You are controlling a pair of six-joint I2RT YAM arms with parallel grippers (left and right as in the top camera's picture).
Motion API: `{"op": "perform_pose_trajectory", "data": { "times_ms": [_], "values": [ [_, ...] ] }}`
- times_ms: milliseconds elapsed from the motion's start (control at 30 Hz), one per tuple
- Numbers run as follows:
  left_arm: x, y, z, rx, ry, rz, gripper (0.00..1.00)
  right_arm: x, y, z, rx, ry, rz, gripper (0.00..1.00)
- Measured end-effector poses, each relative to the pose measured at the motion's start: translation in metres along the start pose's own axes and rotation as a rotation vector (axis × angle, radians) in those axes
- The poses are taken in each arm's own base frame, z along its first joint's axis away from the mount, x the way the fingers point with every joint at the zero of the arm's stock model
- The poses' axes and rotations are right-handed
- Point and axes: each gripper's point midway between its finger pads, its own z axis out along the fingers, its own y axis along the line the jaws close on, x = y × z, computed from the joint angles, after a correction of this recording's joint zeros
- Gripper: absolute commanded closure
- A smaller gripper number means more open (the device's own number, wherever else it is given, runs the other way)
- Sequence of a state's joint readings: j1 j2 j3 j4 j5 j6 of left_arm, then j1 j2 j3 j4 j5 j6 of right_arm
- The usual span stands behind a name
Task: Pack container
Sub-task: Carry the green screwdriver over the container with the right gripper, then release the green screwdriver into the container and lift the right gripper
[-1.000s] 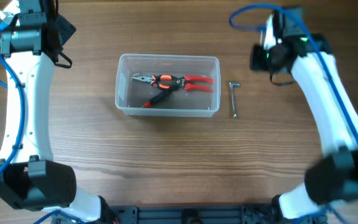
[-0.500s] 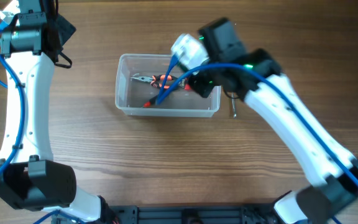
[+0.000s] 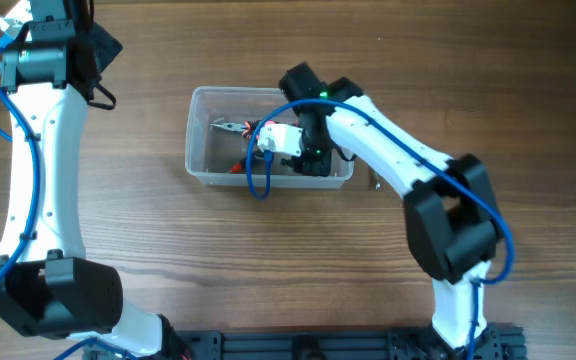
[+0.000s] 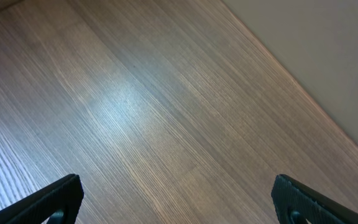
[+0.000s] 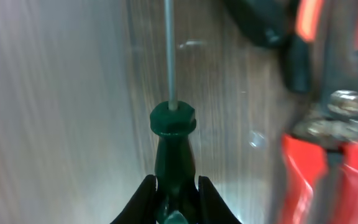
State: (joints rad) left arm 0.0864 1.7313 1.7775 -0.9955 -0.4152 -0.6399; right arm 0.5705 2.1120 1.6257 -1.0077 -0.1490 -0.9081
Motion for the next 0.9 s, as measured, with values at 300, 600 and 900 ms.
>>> {"op": "perform_pose_trajectory", "data": {
  "times_ms": [300,600,900],
  "values": [
    [0.000,0.000,0.000,0.000,0.000,0.000,0.00,0.008,-0.012,0.011,0.047,0.049,0.081,0.53],
    [0.000,0.000,0.000,0.000,0.000,0.000,0.00,-0.022,-0.037,-0.109,0.282,-0.120,0.215,0.51],
    [0.000,0.000,0.000,0.000,0.000,0.000,0.00,0.015,-0.046,-0.272,0.547,-0.424,0.563,0.37]
  ]
}}
